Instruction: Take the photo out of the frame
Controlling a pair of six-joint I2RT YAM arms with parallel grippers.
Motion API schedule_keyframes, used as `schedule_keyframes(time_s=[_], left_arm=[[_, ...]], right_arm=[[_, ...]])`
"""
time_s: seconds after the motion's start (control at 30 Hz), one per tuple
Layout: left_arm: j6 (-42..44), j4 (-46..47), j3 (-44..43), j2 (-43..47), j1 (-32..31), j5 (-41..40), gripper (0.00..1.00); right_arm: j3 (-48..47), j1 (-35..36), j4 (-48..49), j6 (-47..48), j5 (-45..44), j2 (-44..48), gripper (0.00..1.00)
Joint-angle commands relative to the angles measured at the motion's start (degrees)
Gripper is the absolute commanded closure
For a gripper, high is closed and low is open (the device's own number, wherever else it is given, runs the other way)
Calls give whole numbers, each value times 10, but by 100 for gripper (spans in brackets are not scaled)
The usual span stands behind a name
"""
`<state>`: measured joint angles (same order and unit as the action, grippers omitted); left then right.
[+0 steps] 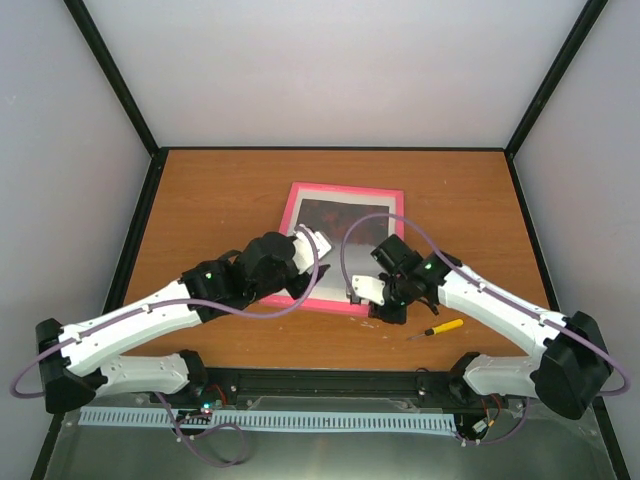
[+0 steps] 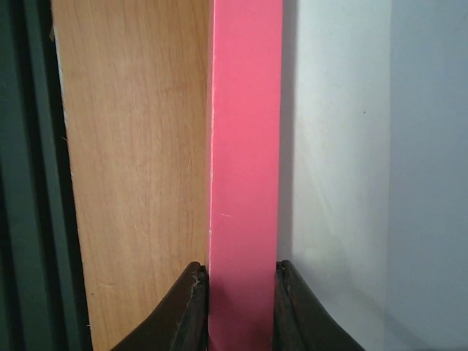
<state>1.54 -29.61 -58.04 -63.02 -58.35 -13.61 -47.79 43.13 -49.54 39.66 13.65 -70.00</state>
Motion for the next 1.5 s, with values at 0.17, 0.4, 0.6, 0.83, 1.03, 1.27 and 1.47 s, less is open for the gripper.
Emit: schedule_keyframes(time_s=[0.17, 0.4, 0.6, 0.83, 1.03, 1.27, 1.47], left_arm=[[53, -42, 7, 42, -74, 15, 44], [142, -35, 56, 15, -88, -9, 45], [203, 2, 78, -22, -135, -57, 44], [296, 64, 95, -53, -181, -173, 45], [343, 84, 114, -68, -182, -202, 44], [373, 125, 120, -79, -182, -248, 46], [418, 167, 132, -81, -182, -278, 51]], right_arm=[[-113, -42, -38, 4, 73, 20, 97], [-153, -50, -68, -2, 90, 10, 97], [-167, -51, -86, -2, 106, 11, 97], [-173, -51, -94, -3, 113, 6, 97], [-185, -52, -101, -4, 121, 6, 97], [-188, -52, -108, -4, 129, 9, 97], [-192, -52, -115, -7, 144, 10, 97]])
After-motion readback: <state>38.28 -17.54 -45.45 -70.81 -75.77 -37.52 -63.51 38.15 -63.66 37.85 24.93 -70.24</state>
